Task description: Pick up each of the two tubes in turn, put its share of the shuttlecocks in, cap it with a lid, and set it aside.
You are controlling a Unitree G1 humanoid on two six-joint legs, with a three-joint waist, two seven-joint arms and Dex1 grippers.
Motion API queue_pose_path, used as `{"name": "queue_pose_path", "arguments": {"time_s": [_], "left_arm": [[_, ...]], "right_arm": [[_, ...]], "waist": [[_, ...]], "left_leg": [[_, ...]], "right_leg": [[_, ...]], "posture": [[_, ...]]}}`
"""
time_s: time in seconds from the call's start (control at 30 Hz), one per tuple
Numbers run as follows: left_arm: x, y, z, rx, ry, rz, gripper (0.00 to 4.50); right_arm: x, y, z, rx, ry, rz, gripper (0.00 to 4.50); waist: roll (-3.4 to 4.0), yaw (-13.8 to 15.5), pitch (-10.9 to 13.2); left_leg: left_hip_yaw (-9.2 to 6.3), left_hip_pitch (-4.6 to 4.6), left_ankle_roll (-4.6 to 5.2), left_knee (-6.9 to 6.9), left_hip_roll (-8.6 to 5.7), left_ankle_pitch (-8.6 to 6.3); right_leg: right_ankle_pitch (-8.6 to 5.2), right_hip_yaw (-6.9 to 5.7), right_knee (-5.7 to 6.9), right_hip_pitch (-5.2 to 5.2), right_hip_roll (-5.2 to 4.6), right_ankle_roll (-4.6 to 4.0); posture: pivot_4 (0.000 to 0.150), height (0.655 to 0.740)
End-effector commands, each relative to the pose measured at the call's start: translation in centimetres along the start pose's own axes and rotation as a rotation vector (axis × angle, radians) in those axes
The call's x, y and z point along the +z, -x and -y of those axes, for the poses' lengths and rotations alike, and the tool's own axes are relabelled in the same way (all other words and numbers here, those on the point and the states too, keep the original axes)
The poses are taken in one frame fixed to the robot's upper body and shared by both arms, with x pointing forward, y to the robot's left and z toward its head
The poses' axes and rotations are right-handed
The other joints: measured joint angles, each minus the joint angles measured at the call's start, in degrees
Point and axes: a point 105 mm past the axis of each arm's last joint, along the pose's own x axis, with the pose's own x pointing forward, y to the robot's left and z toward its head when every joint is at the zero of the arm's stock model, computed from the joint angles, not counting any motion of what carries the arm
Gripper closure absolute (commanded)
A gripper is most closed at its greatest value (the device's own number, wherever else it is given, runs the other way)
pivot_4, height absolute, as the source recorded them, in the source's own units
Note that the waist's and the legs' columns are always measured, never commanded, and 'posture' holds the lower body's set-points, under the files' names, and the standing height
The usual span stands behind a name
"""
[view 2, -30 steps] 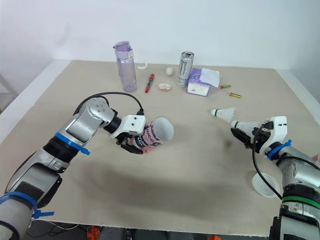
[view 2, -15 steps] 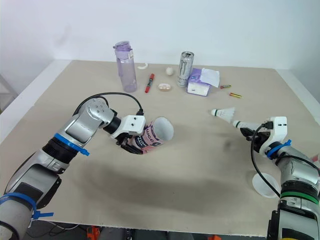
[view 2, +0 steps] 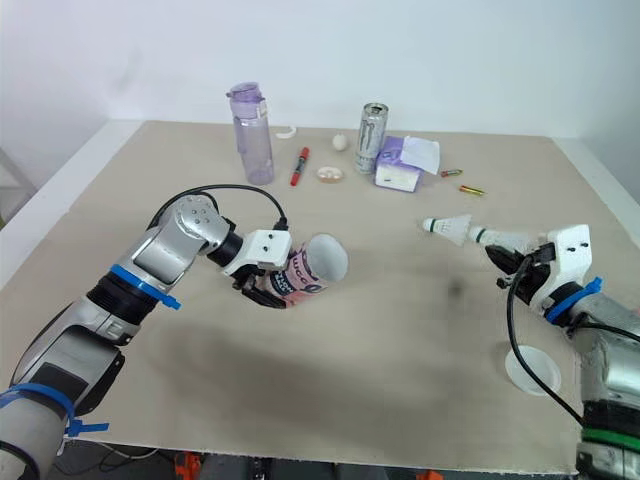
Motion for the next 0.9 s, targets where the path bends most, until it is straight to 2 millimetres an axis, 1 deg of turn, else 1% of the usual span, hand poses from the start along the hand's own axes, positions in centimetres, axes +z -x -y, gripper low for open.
{"name": "queue_pose_path", "arguments": {"time_s": [0.03,0.1,0.13,0.2,0.23,0.27,0.33,0.47,0.67,0.9], "left_arm": [[-0.5,-0.7,0.4,-0.026,0.003,-0.022,1.44],[-0.5,-0.7,0.4,-0.027,0.004,-0.023,1.44],[-0.6,-0.7,0.4,-0.027,0.004,-0.023,1.44],[-0.6,-0.7,0.4,-0.028,0.005,-0.024,1.44],[-0.6,-0.8,0.4,-0.029,0.005,-0.024,1.44],[-0.6,-0.8,0.4,-0.03,0.004,-0.023,1.44],[-0.5,-0.8,0.5,-0.031,0.003,-0.022,1.44],[-0.4,-0.9,0.4,-0.031,0.004,-0.018,1.44],[-0.2,-1.1,0.4,-0.031,0.003,-0.013,1.44],[-0.2,-1.1,0.4,-0.028,0.006,-0.011,1.44]], "right_arm": [[8.3,0.6,-4.2,0.149,0.31,0.153,4.41],[10.6,0.7,-8.0,0.306,0.473,0.196,4.41],[11.2,0.9,-9.9,0.389,0.549,0.211,4.41],[11.4,1.4,-13.0,0.529,0.662,0.225,4.41],[11.3,1.6,-14.3,0.592,0.718,0.224,4.41],[11.1,1.8,-15.0,0.63,0.753,0.221,4.41],[11.0,2.0,-15.6,0.672,0.788,0.216,4.41],[10.7,1.9,-16.0,0.701,0.852,0.211,4.41],[8.8,1.2,-16.3,0.735,0.901,0.189,4.41],[8.3,0.4,-17.0,0.779,0.932,0.203,4.41]], "waist": [[0.02,0.0,0.0],[0.06,0.0,0.0],[-0.01,0.0,0.0],[-0.12,0.1,0.0],[-0.19,0.1,0.1],[-0.2,0.2,0.1],[-0.21,0.1,0.1],[-0.26,0.1,0.1],[-0.26,0.2,0.1],[-0.26,0.3,0.1]], "left_leg": [[0.01,0.01,0.0,0.0,0.0,0.0],[0.0,0.0,0.0,0.0,0.0,0.0],[0.01,0.0,0.0,0.0,0.0,0.0],[-0.03,0.01,0.0,0.0,0.07,0.0],[-0.07,0.0,0.0,0.0,0.09,0.0],[-0.09,-0.02,0.0,0.0,0.09,0.0],[-0.06,-0.07,-0.01,0.01,0.07,0.0],[0.02,-0.09,-0.01,0.03,0.0,0.0],[-0.02,-0.07,0.0,0.04,0.03,0.0],[-0.01,-0.08,0.0,0.06,0.0,0.0]], "right_leg": [[-0.01,0.01,0.0,0.0,0.0,-0.02],[-0.04,0.01,0.0,-0.02,0.01,-0.1],[-0.09,0.01,0.0,-0.02,0.01,-0.17],[-0.15,-0.04,-0.01,-0.01,0.07,-0.28],[-0.17,-0.1,-0.01,0.01,0.08,-0.31],[-0.18,-0.12,-0.02,0.0,0.09,-0.33],[-0.2,-0.09,-0.05,-0.02,0.05,-0.32],[-0.18,0.0,-0.07,-0.04,-0.06,-0.26],[-0.19,-0.06,-0.06,-0.04,-0.02,-0.29],[-0.18,-0.05,-0.06,-0.03,-0.04,-0.28]], "posture": [[0.15,0.74],[0.15,0.74],[0.15,0.74],[0.15,0.74],[0.15,0.74],[0.15,0.74],[0.15,0.74],[0.15,0.74],[0.15,0.74],[0.15,0.74]]}}
